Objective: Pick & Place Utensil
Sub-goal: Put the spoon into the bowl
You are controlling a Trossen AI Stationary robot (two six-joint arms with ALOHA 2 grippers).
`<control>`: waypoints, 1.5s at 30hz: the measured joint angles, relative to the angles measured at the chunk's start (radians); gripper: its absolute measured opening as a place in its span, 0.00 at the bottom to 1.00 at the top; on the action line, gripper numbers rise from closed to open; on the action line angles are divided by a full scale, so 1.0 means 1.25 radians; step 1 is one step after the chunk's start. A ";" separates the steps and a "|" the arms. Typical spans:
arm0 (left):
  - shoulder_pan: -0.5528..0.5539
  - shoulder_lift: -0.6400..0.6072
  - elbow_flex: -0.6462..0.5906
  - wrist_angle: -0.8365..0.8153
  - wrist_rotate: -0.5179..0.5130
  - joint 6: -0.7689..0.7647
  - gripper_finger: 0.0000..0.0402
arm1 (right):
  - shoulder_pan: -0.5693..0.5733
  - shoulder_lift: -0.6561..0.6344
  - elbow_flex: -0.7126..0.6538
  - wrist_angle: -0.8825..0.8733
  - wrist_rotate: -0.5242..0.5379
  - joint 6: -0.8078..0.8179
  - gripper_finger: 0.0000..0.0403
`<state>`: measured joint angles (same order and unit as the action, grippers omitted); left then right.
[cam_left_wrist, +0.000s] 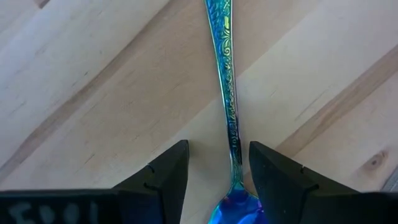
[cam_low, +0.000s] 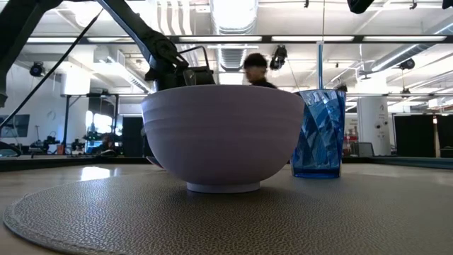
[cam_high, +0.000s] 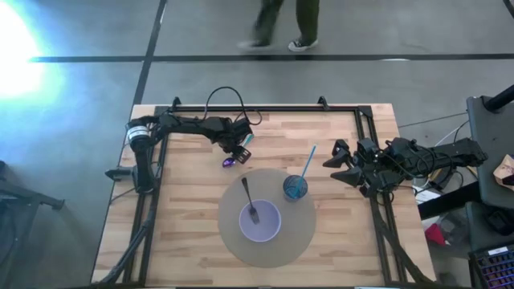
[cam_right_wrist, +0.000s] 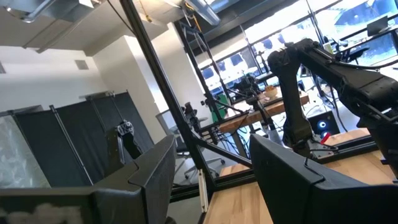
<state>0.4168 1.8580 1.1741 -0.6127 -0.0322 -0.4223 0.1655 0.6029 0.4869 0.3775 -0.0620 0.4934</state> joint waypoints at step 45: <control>-0.010 -0.038 -0.005 -0.064 -0.057 0.121 0.00 | 0.000 0.000 0.000 -0.003 0.000 0.003 0.50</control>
<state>0.4038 1.8102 1.1683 -0.6924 -0.1032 -0.2714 0.1658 0.6031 0.4866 0.3738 -0.0620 0.4969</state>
